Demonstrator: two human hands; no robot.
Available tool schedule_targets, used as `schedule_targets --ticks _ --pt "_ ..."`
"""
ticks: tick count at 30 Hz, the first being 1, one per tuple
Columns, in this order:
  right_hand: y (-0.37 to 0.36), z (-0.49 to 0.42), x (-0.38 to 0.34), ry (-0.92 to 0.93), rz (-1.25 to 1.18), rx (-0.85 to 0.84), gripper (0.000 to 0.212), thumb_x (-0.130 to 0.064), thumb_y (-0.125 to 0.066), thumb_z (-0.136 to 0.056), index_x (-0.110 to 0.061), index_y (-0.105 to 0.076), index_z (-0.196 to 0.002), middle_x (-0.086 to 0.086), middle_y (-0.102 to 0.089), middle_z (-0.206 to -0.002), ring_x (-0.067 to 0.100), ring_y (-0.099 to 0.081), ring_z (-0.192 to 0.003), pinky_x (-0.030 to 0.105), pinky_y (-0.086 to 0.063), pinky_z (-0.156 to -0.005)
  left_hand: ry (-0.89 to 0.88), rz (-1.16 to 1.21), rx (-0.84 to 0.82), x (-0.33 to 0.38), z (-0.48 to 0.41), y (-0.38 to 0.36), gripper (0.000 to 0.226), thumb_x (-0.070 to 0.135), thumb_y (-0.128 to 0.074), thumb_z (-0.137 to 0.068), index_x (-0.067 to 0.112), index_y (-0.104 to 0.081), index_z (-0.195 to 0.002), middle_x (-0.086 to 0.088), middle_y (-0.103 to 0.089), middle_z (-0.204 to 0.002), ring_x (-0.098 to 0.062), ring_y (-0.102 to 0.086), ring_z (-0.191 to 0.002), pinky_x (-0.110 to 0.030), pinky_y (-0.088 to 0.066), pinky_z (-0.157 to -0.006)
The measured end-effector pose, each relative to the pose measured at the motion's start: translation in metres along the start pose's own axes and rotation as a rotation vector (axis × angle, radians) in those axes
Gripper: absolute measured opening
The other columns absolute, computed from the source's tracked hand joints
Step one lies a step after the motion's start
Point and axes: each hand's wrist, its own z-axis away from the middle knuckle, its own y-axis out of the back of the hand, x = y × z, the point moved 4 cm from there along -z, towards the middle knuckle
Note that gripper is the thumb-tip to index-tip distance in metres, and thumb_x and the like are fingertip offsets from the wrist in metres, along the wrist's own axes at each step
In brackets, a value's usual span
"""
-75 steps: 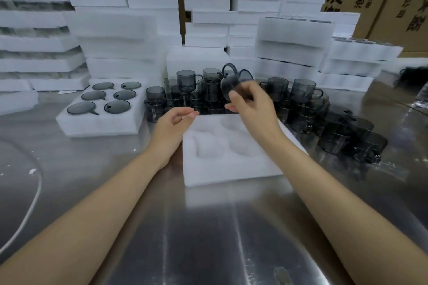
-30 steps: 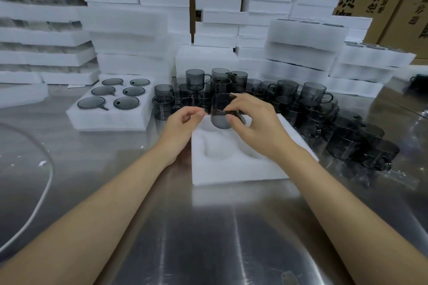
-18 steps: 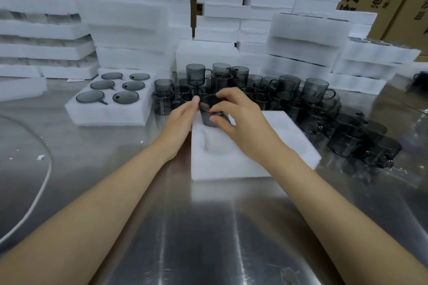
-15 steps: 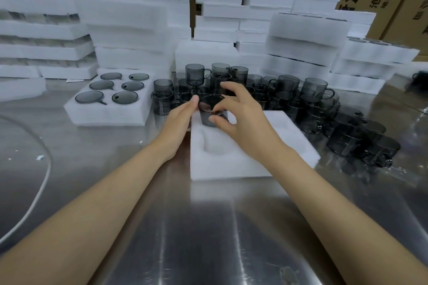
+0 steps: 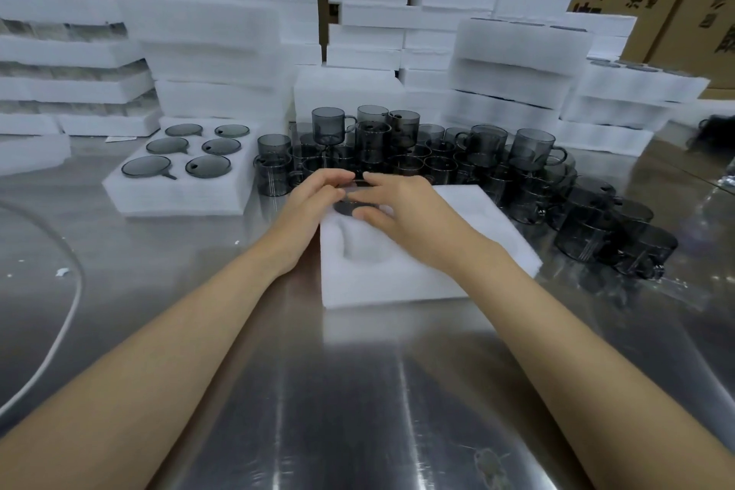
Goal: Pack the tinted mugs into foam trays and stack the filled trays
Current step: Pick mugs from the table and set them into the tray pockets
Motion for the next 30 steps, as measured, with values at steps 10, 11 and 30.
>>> schedule_targets --ticks 10,11,30 --pt "0.011 0.015 0.019 -0.183 -0.057 -0.073 0.041 -0.047 -0.032 -0.101 -0.04 -0.046 -0.139 -0.006 -0.056 -0.137 0.017 -0.045 -0.132 0.037 -0.04 -0.104 0.044 -0.01 -0.015 -0.004 -0.002 0.001 0.031 0.004 -0.049 -0.094 0.023 -0.065 -0.113 0.008 -0.065 -0.12 -0.008 -0.058 -0.113 -0.022 -0.045 -0.095" --pt "0.021 0.017 0.026 -0.224 -0.059 0.057 0.038 -0.041 -0.037 -0.101 -0.036 -0.051 -0.136 -0.004 -0.063 -0.128 0.019 -0.053 -0.123 0.037 -0.044 -0.099 0.051 0.003 -0.01 -0.005 -0.002 0.001 0.031 0.004 -0.049 -0.094 0.024 -0.065 -0.112 0.009 -0.065 -0.12 -0.01 -0.058 -0.114 -0.026 -0.045 -0.099" --pt "0.059 0.066 0.137 -0.845 0.105 0.309 0.032 0.003 -0.055 -0.082 0.01 -0.058 -0.114 0.025 -0.06 -0.113 0.039 -0.057 -0.102 0.032 -0.044 -0.078 0.038 0.022 0.048 -0.005 0.001 0.005 0.024 0.012 -0.056 -0.096 0.021 -0.067 -0.115 0.011 -0.067 -0.118 -0.007 -0.059 -0.115 -0.037 -0.04 -0.11"
